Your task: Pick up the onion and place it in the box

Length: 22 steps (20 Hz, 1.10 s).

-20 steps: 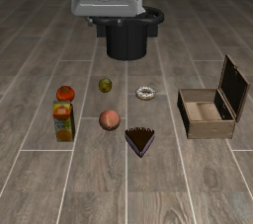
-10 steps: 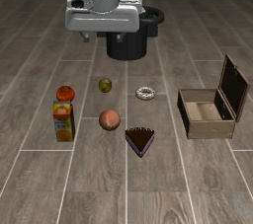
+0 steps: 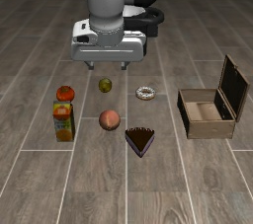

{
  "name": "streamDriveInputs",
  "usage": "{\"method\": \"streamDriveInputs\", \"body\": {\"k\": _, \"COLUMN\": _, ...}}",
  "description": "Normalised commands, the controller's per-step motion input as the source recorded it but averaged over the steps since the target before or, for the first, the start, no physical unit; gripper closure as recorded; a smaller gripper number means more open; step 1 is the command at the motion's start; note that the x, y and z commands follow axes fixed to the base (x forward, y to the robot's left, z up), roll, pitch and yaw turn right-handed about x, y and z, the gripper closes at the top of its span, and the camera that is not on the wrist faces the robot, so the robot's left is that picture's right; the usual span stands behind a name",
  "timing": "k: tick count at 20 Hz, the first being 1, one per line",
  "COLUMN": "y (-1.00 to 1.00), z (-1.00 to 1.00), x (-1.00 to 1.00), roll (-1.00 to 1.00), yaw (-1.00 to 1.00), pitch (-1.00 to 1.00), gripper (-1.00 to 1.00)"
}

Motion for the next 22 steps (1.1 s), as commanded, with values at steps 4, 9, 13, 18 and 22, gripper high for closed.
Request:
{"method": "streamDriveInputs", "body": {"k": 4, "y": 0.00, "z": -1.00, "x": 0.00, "roll": 0.00, "yaw": 0.00, "pitch": 0.00, "gripper": -1.00}}
{"method": "streamDriveInputs", "body": {"k": 9, "y": 0.00, "z": -1.00, "x": 0.00, "roll": 0.00, "yaw": 0.00, "pitch": 0.00, "gripper": -1.00}}
{"method": "streamDriveInputs", "body": {"k": 13, "y": 0.00, "z": -1.00, "x": 0.00, "roll": 0.00, "yaw": 0.00, "pitch": 0.00, "gripper": -1.00}}
{"method": "streamDriveInputs", "body": {"k": 18, "y": 0.00, "z": -0.40, "x": -0.60, "roll": 0.00, "yaw": 0.00, "pitch": 0.00, "gripper": -1.00}}
{"method": "streamDriveInputs", "body": {"k": 22, "y": 0.00, "z": -0.75, "x": 0.00, "roll": 0.00, "yaw": 0.00, "pitch": 0.00, "gripper": 1.00}}
